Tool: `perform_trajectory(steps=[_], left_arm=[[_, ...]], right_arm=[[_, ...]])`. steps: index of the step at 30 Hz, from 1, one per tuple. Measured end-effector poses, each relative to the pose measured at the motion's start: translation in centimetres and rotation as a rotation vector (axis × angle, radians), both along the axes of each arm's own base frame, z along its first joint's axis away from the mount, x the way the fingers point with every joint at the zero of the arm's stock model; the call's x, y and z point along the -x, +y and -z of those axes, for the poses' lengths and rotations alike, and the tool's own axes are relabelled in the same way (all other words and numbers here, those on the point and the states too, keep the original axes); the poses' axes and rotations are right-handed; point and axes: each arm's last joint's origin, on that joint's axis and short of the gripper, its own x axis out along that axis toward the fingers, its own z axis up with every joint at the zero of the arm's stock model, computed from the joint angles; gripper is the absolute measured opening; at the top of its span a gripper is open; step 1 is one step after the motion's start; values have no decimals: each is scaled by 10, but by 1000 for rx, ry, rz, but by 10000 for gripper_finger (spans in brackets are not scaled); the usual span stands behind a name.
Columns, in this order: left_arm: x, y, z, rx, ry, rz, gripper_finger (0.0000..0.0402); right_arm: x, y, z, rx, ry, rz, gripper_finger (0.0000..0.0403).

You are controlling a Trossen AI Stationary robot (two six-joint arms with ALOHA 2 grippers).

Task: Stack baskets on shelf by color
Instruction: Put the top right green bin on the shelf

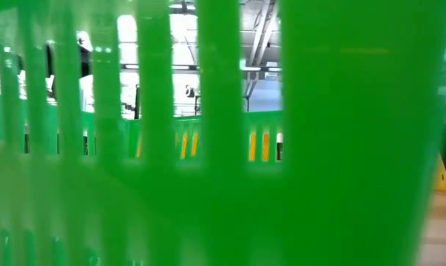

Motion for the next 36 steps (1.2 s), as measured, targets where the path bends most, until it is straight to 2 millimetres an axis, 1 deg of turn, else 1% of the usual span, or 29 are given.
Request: perform_trajectory(steps=[5,10,13,19,24,29,36], left_arm=[[0,0,0,0,0,-1,0],[0,0,0,0,0,-1,0],[0,0,0,0,0,-2,0],[0,0,0,0,0,-2,0],[0,0,0,0,0,-3,0],[0,0,0,0,0,-3,0],[0,0,0,-1,0,-3,0]], right_arm=[[-8,-14,3,-13,79,-14,172],[-11,-33,7,-54,166,-27,172],[-14,-48,10,-73,200,-33,172],[-20,-82,16,-82,201,-60,171],[-27,-103,26,-120,261,-99,171],[-33,-116,40,-194,318,-145,171],[-37,-118,69,-305,390,-195,171]])
